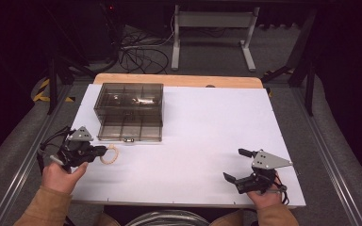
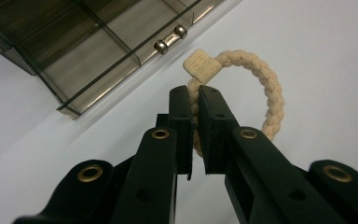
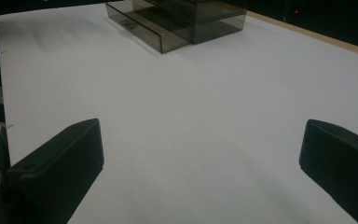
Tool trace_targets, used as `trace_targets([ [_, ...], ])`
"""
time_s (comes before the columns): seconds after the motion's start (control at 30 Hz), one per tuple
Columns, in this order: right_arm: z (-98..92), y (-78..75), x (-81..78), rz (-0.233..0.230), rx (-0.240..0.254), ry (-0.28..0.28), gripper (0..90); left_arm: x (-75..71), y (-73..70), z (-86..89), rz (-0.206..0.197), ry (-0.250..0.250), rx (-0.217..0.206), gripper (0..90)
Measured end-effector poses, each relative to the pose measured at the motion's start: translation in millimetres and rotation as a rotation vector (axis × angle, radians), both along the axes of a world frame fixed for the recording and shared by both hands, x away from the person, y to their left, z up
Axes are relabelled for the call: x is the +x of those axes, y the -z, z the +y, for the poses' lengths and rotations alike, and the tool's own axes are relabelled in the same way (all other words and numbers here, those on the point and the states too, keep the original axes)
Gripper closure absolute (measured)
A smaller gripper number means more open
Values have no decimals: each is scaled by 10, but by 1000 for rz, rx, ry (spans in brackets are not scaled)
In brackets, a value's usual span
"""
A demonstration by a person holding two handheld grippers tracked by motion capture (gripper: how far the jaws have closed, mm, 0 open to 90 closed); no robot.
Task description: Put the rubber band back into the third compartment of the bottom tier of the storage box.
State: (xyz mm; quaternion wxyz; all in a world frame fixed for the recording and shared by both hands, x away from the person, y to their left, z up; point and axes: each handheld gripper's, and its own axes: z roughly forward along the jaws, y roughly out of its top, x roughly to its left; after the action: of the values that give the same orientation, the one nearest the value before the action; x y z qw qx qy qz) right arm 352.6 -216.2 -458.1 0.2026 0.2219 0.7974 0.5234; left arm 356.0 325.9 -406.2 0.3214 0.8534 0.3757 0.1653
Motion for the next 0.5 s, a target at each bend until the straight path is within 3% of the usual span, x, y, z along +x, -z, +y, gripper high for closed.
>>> trace_targets([
  [0.5,-10,13,-21,4,5,4,1,15,-126,-17,-66,18,-47,847],
])
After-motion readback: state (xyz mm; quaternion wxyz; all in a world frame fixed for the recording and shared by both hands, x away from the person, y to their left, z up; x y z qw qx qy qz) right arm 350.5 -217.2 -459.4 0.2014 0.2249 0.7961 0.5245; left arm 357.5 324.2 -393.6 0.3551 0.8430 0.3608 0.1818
